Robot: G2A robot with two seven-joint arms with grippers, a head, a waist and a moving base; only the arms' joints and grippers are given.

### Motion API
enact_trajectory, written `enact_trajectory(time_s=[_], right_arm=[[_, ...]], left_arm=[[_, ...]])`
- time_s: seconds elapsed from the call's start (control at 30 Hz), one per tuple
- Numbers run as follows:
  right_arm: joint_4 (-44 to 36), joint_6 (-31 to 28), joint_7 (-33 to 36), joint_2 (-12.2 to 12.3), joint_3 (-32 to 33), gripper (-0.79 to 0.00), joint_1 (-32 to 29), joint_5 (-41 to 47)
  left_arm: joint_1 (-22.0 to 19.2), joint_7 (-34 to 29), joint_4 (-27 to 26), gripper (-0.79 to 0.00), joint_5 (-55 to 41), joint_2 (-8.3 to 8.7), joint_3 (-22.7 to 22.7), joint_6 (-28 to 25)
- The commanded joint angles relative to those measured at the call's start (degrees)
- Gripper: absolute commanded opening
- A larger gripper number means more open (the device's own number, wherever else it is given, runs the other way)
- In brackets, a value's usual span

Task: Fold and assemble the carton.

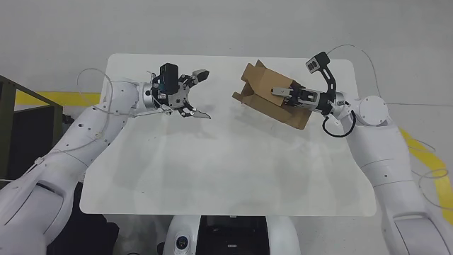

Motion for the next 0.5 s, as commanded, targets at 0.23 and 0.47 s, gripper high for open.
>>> enact_trajectory(time_s=[0.23, 0.47], right_arm=[[-2.86, 0.86, -1.9, 0.16, -0.07, -0.785, -1.06, -1.44], [-2.87, 0.67, 0.62, -0.12, -1.64, -0.785, 0.13, -0.08]], left_arm=[[2.57, -9.37, -1.9, 0.0, -0.39, 0.23, -0.51, -0.48], [3.78, -11.76, -3.5, 0.0, 0.99, 0.22, 0.74, -2.97]])
